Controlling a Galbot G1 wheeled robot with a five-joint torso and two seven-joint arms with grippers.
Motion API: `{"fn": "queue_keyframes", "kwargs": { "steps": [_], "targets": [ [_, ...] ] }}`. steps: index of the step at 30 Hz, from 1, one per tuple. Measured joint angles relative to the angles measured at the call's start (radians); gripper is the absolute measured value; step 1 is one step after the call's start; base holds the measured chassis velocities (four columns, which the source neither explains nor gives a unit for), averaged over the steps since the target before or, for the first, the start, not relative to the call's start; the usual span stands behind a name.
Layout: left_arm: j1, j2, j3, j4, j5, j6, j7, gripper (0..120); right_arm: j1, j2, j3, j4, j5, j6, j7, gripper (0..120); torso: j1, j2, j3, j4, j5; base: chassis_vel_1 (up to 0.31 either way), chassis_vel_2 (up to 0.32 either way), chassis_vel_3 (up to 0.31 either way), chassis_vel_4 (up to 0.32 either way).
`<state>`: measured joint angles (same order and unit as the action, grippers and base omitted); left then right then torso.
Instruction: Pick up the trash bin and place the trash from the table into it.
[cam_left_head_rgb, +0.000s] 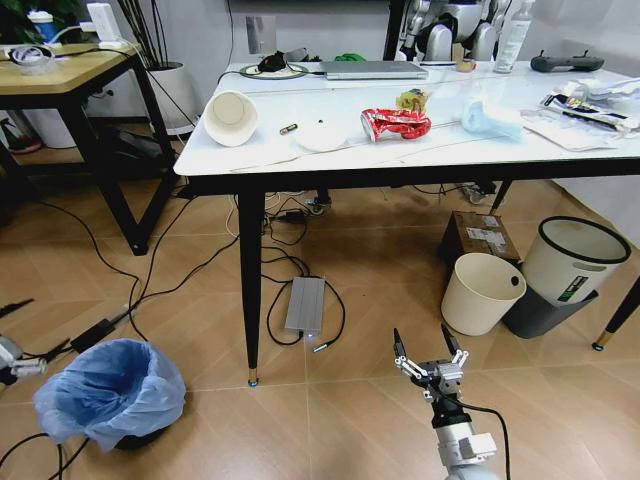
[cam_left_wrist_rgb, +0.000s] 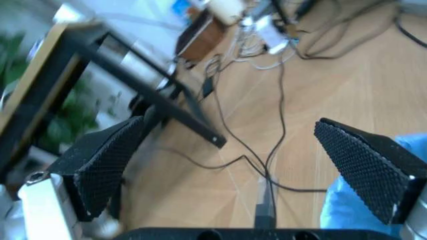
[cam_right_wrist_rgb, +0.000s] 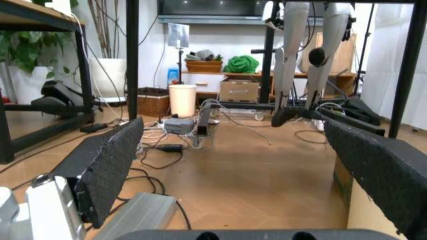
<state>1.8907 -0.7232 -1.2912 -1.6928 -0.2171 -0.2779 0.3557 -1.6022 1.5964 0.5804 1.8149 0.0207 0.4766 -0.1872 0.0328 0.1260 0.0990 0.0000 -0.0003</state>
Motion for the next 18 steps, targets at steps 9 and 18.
{"fn": "queue_keyframes", "kwargs": {
  "steps": [9, 18],
  "targets": [
    [0.006, 0.006, 0.02, 0.018, -0.138, 0.053, -0.009, 100, 0.04, 0.011, -0.016, -0.04, -0.005, -0.002, 0.0, 100, 0.0, 0.0, 0.0, 0.0001, 0.0007, 0.0, 0.0, 0.0, 0.0],
    [-0.001, 0.107, 0.177, 0.105, -0.336, 0.188, -0.195, 100, 0.045, 0.012, -0.039, -0.079, -0.018, 0.02, -0.002, 100, 0.0, 0.0, 0.0, 0.0001, -0.0002, 0.0, 0.0, 0.0, 0.0]
  ]
}}
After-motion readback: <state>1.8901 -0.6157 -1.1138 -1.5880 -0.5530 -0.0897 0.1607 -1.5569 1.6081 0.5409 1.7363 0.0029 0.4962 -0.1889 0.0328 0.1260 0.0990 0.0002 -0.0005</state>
